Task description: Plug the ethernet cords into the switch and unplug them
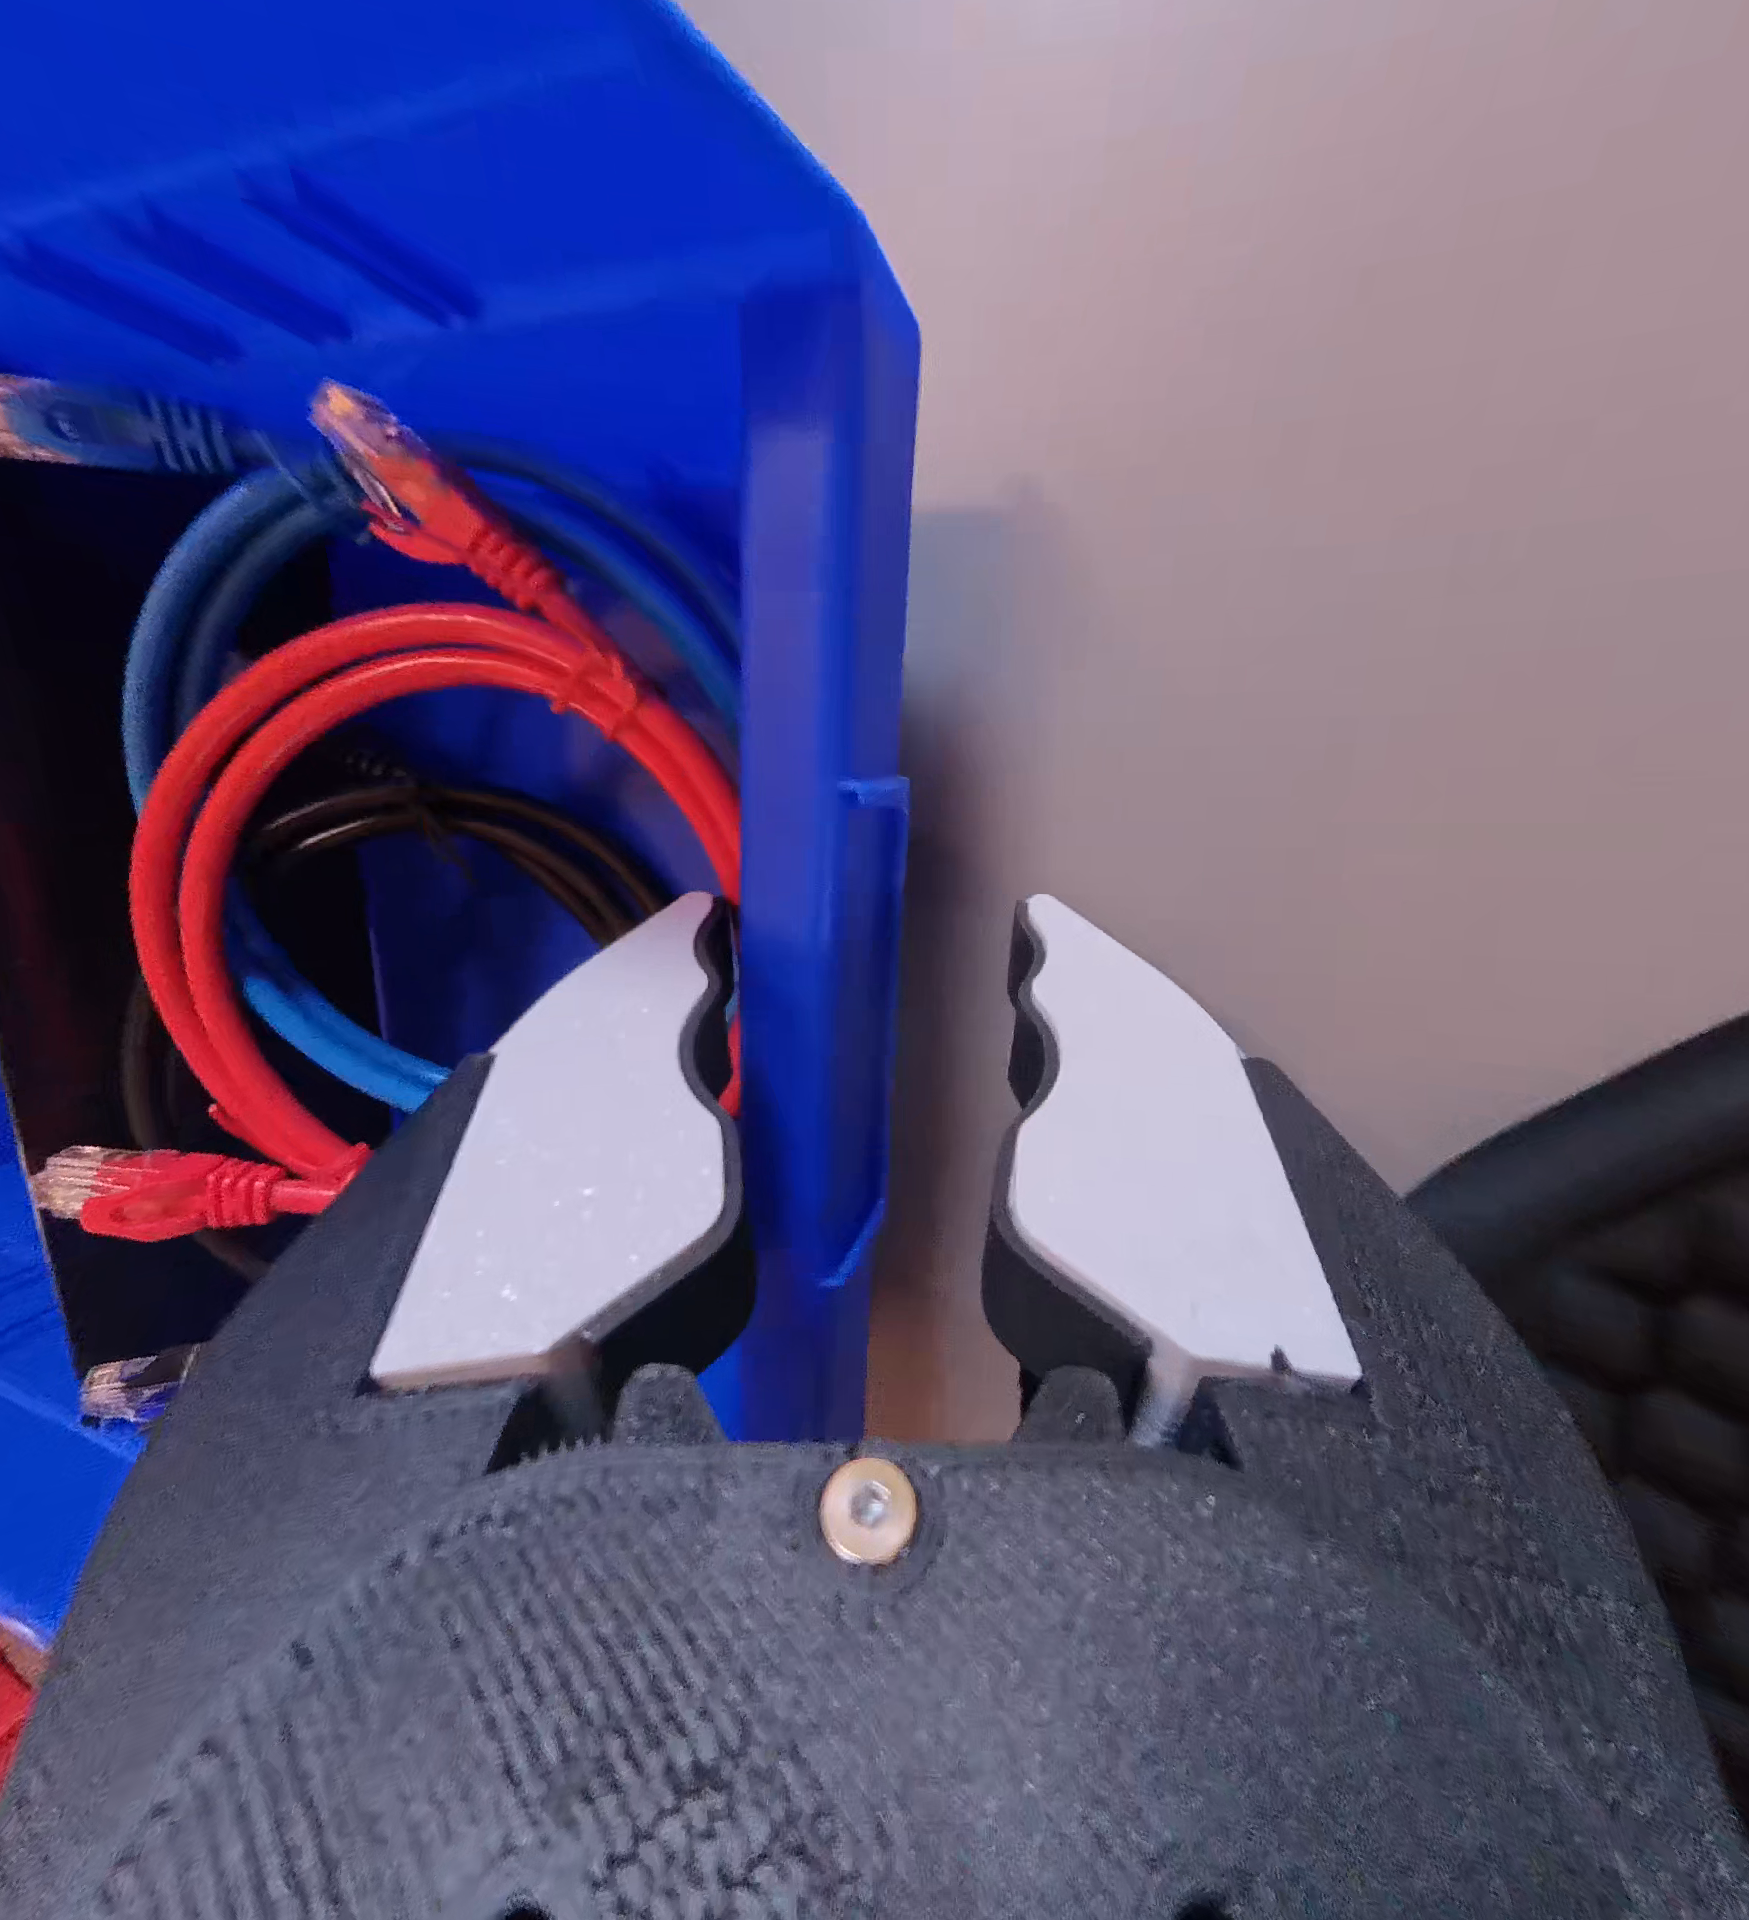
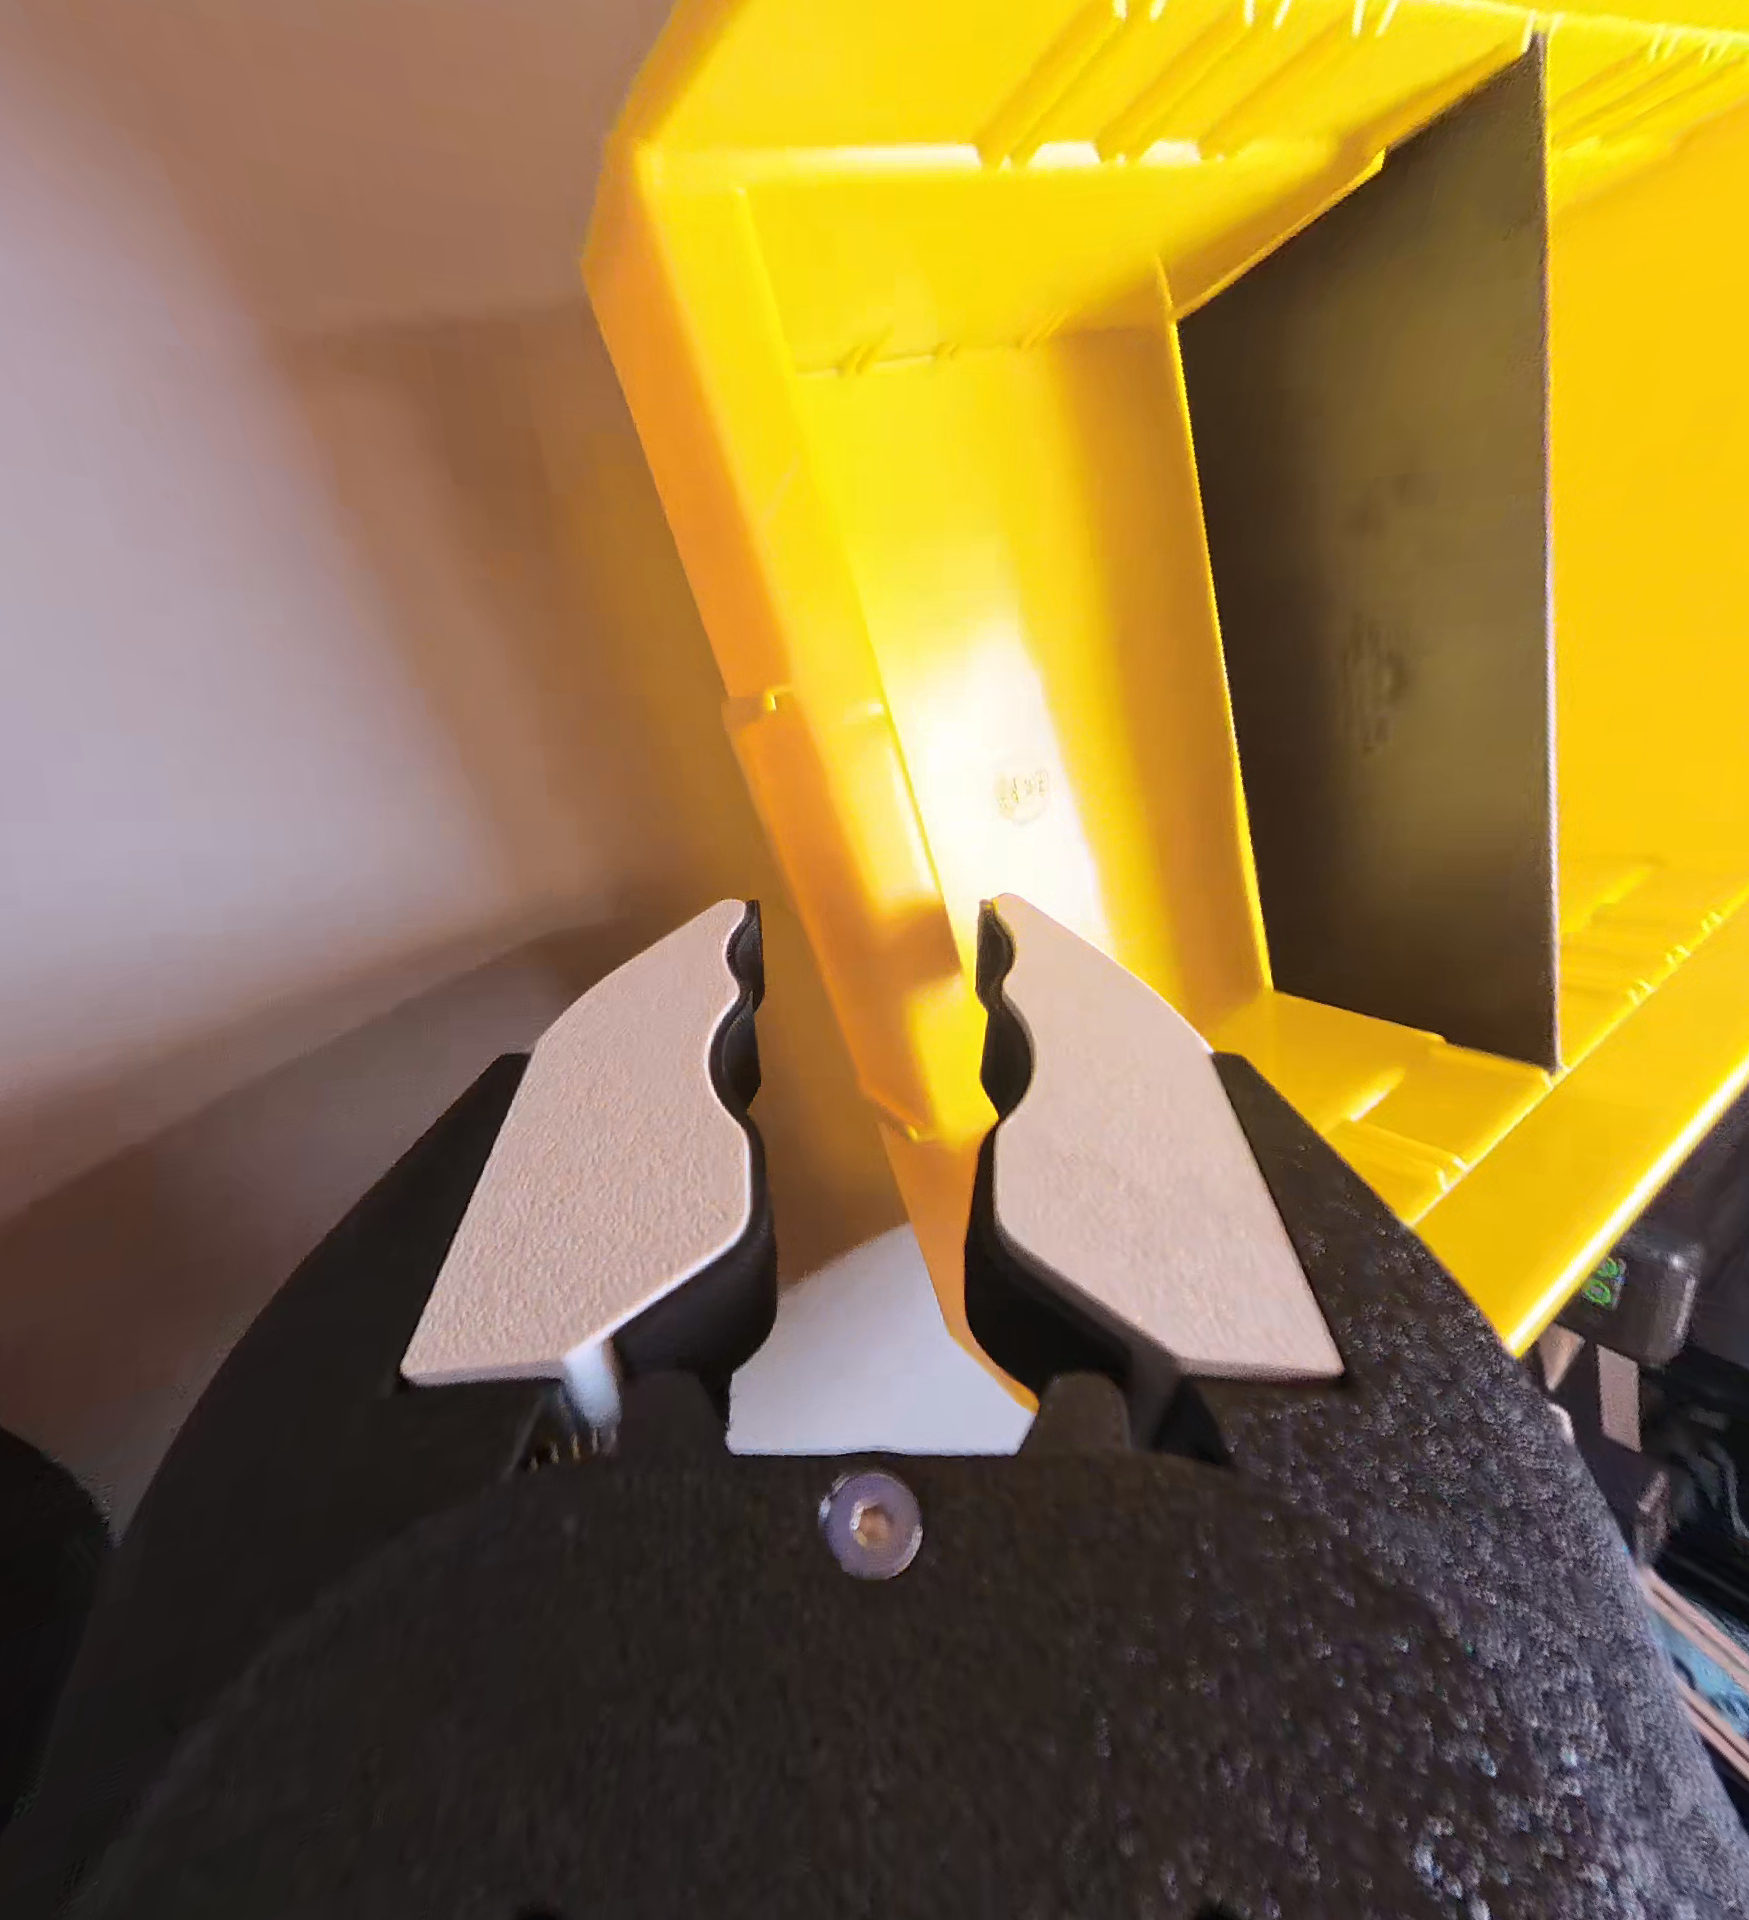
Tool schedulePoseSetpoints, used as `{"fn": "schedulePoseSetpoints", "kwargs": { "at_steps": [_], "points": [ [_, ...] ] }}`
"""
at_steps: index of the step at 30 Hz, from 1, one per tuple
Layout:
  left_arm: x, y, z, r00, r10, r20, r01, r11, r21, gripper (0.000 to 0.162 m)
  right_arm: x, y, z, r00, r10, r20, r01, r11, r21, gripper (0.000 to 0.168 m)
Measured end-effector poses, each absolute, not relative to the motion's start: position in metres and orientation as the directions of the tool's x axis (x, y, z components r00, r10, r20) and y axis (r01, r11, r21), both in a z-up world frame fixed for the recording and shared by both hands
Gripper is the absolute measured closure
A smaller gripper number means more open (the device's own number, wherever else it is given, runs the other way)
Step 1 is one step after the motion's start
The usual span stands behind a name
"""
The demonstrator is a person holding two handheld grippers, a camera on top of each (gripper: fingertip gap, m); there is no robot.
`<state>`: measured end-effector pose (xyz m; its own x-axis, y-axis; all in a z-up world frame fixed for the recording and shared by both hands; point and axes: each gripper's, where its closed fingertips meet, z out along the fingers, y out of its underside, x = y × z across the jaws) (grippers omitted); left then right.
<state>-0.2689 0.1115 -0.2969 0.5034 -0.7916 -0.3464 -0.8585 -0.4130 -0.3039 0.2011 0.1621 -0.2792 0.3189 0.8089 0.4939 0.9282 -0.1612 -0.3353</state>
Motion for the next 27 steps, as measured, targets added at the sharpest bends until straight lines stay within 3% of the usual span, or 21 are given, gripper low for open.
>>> {"fn": "schedulePoseSetpoints", "kwargs": {
  "at_steps": [4, 16, 27],
  "points": [
    [-0.275, 0.124, -0.305, 0.547, -0.753, -0.365, -0.834, -0.451, -0.319, 0.128, 0.208, 0.169, -0.291, 0.345, 0.807, 0.48, 0.924, -0.201, -0.326, 0.132],
    [-0.28, 0.135, -0.303, 0.601, -0.672, -0.432, -0.795, -0.448, -0.409, 0.127, 0.207, 0.191, -0.287, 0.367, 0.714, 0.596, 0.911, -0.148, -0.384, 0.131],
    [-0.281, 0.135, -0.303, 0.605, -0.661, -0.445, -0.795, -0.464, -0.391, 0.128, 0.197, 0.197, -0.288, 0.249, 0.767, 0.591, 0.936, -0.034, -0.35, 0.136]
  ]
}}
